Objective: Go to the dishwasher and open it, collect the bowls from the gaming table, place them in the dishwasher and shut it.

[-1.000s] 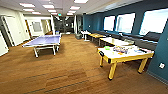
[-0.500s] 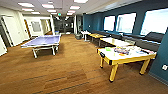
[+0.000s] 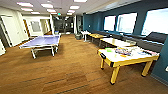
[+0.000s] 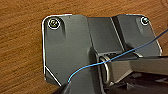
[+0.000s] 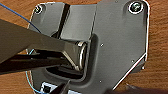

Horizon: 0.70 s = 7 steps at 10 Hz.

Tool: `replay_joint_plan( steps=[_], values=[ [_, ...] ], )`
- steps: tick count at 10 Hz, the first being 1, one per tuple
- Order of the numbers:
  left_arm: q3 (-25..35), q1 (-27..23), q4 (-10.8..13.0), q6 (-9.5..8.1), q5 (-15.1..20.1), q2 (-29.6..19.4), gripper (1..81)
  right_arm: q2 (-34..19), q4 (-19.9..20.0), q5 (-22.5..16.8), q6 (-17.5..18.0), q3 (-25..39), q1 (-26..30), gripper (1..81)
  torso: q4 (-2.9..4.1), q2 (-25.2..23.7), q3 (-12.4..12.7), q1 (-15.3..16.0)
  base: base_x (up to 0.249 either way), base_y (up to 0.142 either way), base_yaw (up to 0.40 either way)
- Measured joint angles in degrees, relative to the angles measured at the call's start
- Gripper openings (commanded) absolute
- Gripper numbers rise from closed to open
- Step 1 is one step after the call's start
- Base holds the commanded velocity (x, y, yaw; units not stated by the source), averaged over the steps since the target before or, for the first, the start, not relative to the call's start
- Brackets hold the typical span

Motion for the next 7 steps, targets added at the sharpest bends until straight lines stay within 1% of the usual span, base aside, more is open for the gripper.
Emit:
replay_joint_plan(
  steps=[7],
  values=[
    [-0.02,0.02,-0.02,0.0,0.0,0.02,81.1,-0.02,0.0,0.0,0.0,0.0,-0.05,81.1,0.0,0.0,0.0,0.0,0.159,0.0,0.0]
  ],
)
